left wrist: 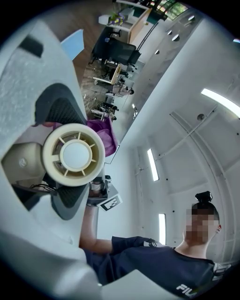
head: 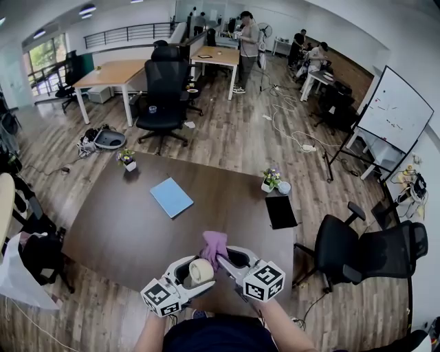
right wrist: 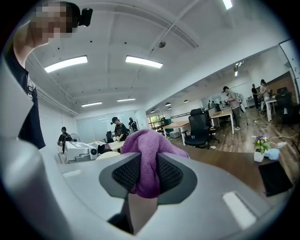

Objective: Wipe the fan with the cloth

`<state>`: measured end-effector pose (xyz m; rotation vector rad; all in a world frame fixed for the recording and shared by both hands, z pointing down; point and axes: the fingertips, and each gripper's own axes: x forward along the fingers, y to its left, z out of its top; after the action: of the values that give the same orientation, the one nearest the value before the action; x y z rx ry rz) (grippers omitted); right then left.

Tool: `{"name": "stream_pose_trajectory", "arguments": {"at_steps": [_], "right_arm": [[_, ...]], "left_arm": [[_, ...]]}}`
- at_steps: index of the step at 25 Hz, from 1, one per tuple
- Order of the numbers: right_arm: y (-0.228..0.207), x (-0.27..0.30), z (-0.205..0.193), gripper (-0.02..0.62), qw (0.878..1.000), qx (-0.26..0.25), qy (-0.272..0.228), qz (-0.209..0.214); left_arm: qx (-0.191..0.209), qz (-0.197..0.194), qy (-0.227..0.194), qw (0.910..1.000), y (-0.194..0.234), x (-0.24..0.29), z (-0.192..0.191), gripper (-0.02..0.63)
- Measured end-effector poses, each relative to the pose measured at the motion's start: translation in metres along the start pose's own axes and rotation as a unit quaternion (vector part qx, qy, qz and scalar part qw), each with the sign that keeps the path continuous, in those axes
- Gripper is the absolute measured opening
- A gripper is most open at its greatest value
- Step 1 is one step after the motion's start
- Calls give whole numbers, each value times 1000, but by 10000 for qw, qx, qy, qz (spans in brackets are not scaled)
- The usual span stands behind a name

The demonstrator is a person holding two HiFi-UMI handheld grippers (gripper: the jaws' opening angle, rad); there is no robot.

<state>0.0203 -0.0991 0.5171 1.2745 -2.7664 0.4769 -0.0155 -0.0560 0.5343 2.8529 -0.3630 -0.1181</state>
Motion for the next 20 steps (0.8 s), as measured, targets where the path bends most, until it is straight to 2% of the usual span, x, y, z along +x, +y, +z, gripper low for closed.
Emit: {"name": "stream_pose_trajectory", "arguments": {"at_steps": [6,10,16,20], "right_arm": [[7,-8,9,104,9996,-267,-85,-77],[21,-15,14,104,9984,-558,-54,69],[37,-22,17,104,9982,-466,-150,359],[53,-25,19,104,9967,-539,-266,549]], "left_arm": [[-10,104,115,9999,1,2,-7,379],[-74,290,52,9995,8,-1,-5,379],[-149,626,-11,9979,29,-13,-1,379],[-108,653,86,9978,32,-15,-3,379]]}}
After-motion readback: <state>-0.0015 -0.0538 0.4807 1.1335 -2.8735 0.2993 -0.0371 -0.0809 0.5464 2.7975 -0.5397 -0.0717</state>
